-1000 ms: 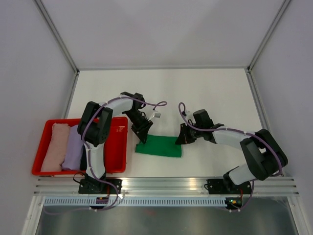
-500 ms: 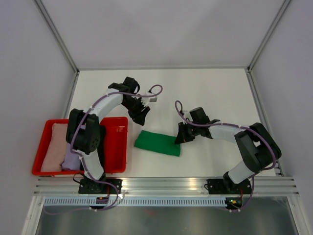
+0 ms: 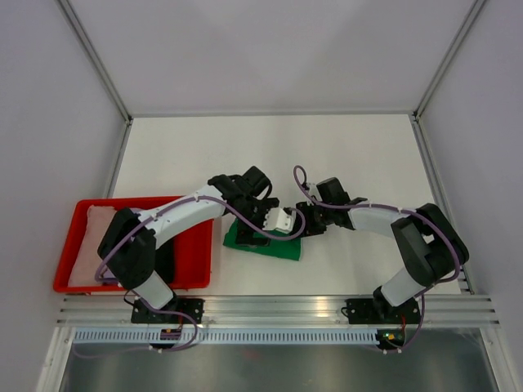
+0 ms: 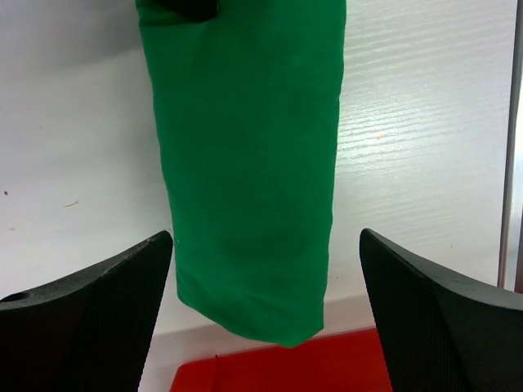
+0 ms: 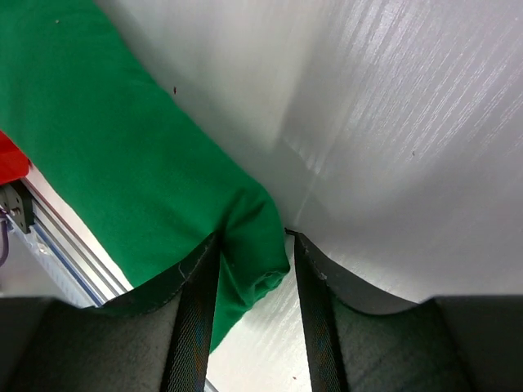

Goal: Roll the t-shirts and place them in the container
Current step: Roll the tshirt, then place the rolled tshirt into the container

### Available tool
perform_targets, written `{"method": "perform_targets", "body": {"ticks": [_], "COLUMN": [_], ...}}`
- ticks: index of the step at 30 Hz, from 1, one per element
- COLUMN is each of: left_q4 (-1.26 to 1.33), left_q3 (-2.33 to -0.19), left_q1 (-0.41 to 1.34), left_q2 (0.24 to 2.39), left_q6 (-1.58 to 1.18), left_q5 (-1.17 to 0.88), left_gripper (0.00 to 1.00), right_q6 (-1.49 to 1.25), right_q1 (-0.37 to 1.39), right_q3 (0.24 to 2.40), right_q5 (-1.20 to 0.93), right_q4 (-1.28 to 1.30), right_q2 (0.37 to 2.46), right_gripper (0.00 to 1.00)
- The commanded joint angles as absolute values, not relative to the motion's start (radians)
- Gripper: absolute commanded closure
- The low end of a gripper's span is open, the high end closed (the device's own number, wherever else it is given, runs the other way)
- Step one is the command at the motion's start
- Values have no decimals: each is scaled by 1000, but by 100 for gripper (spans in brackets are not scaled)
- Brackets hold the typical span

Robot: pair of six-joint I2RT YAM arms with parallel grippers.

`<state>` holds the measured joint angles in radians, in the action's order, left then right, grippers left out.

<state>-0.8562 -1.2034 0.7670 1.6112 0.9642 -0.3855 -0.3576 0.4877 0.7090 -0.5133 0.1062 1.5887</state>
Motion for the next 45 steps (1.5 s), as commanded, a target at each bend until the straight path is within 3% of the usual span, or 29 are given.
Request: {"method": "perform_targets", "body": {"ticks": [1, 21, 30, 34, 35, 37, 45], "left_q4": [-798, -660, -526, -520, -520, -520, -583], "left_q3": [-1204, -1125, -1100, -1089, -1089, -1094, -1132], "left_q1": [816, 917, 916, 916, 916, 916, 916], "left_q2": [1608, 1787, 1851, 1853, 1853, 1852, 1853], "left_q6": [971, 871, 796, 782, 775, 756, 675], "left_q5": [-330, -178, -60, -54, -40, -20, 18], "left_gripper": [0, 0, 0, 16, 28, 42, 64], "right_q6": [-400, -434, -410, -391, -388, -387, -379], "right_q1": [485, 459, 379, 356, 351, 347, 321], "right_q3": [752, 759, 828, 833, 834, 834, 844], "right_q5": [-499, -509, -446, -420, -419, -411, -393], "right_q4": [118, 133, 288, 330, 334, 337, 330], "right_q2": [1606, 1638, 1572, 1516, 1508, 1491, 1493], "right_gripper": [52, 51, 50, 50, 50, 50, 50]}}
